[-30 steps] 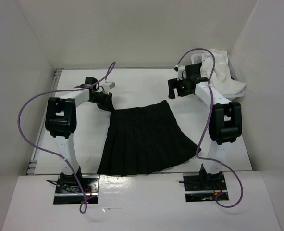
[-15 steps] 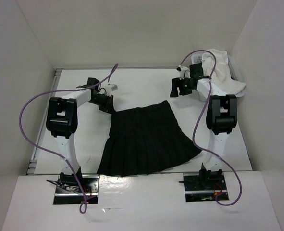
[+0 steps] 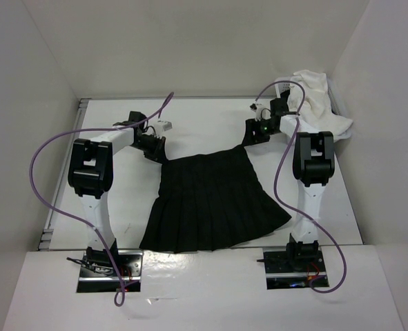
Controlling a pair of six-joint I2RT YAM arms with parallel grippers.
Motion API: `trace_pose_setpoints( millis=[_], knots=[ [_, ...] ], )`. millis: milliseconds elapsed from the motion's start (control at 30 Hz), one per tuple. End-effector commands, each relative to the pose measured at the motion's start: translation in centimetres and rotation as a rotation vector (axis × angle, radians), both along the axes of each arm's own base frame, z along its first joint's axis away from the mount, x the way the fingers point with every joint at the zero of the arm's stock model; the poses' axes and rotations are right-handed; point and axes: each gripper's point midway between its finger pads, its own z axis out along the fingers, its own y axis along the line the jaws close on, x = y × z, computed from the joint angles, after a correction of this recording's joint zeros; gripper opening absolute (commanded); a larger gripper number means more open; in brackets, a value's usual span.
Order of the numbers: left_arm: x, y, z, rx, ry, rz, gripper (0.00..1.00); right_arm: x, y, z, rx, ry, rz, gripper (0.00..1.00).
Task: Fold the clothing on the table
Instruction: Flatten the skirt out, then fold the skirt
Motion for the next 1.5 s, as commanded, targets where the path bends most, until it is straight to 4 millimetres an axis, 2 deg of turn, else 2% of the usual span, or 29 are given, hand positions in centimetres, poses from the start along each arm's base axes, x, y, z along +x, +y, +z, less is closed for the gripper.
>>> trace_pose_setpoints(
  millis=[0,100,267,300,500,833,1033,1167,1233,1367,1467],
  knots=[
    [0.6,-0.3,1.4,-0.007,-0.045,-0.030,0.00,0.5,0.4,1.1,0.034,-0.024,0.038,0.61],
    [0.6,-0.3,1.4,-0.007,-0.045,-0.030,0.00,0.1,0.5,0.2,0.042,0.007,0.041,0.61],
    [0.6,-0.3,1.4,-0.006,-0.052,-0.036,0.00,-0.2,0.6,0.2,0.047,0.013,0.052,0.59],
    [0.6,-0.3,1.4,-0.006,-0.052,-0.036,0.00,-0.3,0.6,-0.3,0.047,0.023,0.052,0.59],
    [0.3,-0.7,1.3,-0.005,-0.042,-0.045,0.00,-0.9,0.9,-1.2,0.064,0.058,0.066,0.53],
    [0.3,-0.7,1.3,-0.003,-0.048,-0.052,0.00,-2.1,1.8,-2.6,0.066,0.105,0.100,0.51],
    [0.0,-0.6,0.9,-0.001,-0.030,-0.052,0.00,-2.4,2.1,-2.7,0.060,0.104,0.122,0.50],
    [0.1,-0.6,0.9,0.000,-0.036,-0.059,0.00,-3.4,3.0,-3.2,0.056,0.139,0.147,0.50],
    [0.1,-0.6,0.9,0.000,-0.036,-0.059,0.00,-3.7,2.8,-3.7,0.044,0.151,0.149,0.49],
    [0.1,-0.6,0.9,0.000,-0.036,-0.059,0.00,-4.0,3.0,-3.9,0.031,0.155,0.164,0.39],
    [0.1,-0.6,0.9,0.000,-0.036,-0.059,0.00,-4.0,3.0,-3.9,0.031,0.155,0.164,0.26]
  ],
)
